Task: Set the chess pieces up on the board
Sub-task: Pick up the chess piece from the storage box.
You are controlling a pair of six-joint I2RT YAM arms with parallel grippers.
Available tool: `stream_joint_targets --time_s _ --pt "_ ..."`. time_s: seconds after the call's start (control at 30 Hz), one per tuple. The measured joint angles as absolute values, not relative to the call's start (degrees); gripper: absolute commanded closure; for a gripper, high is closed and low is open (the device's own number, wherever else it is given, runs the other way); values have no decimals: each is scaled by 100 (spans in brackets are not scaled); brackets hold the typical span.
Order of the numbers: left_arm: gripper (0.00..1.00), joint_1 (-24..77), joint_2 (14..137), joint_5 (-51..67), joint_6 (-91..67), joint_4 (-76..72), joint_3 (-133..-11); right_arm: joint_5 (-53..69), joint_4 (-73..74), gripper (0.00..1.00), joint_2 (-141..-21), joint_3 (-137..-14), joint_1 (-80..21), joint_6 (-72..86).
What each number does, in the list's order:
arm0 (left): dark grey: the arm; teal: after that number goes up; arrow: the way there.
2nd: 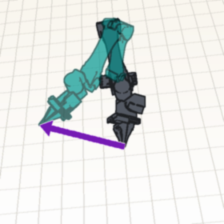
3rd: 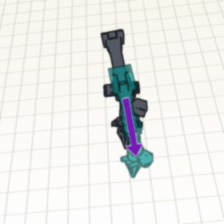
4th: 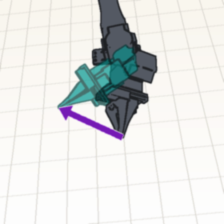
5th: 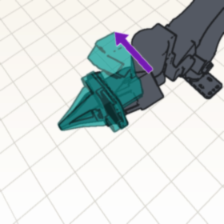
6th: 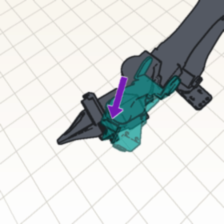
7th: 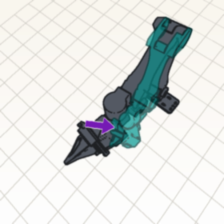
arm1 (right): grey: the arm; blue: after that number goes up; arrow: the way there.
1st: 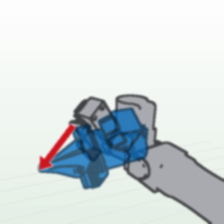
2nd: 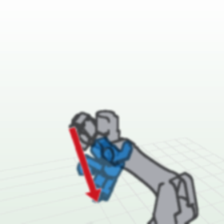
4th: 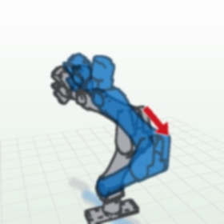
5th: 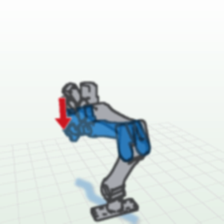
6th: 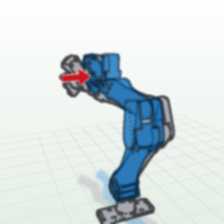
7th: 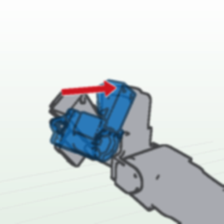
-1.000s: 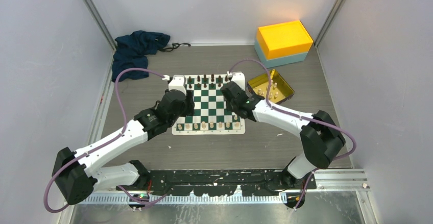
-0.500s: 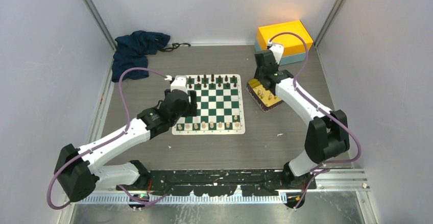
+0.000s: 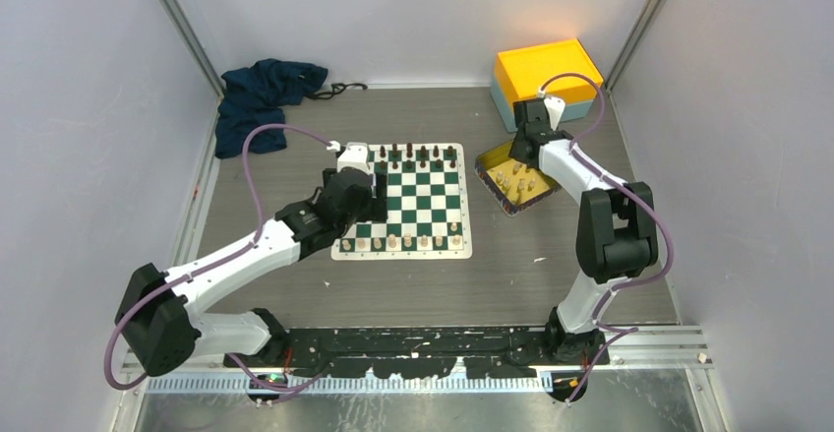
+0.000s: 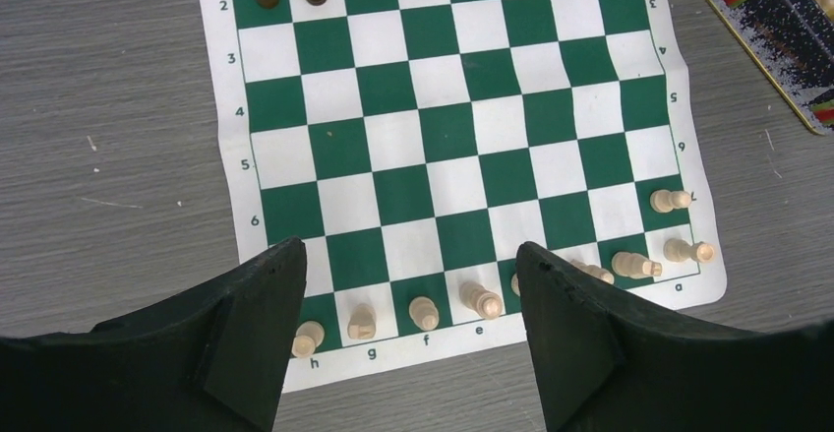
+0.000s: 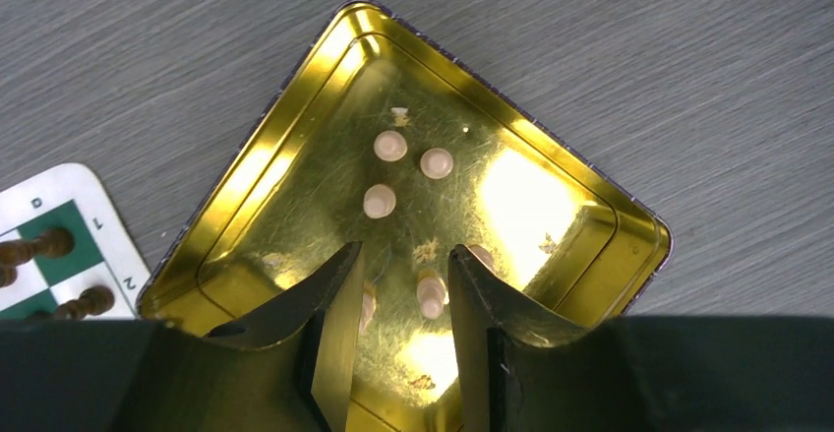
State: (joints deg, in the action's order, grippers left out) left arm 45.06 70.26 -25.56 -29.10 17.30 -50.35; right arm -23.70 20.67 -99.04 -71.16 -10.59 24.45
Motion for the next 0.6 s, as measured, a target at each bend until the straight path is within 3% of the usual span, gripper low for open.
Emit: stream_joint_targets --time_s 0.6 --pt "16 4506 7452 -2591 -2801 1649 -5402 -1953 1717 58 -10385 -7113 -561 2609"
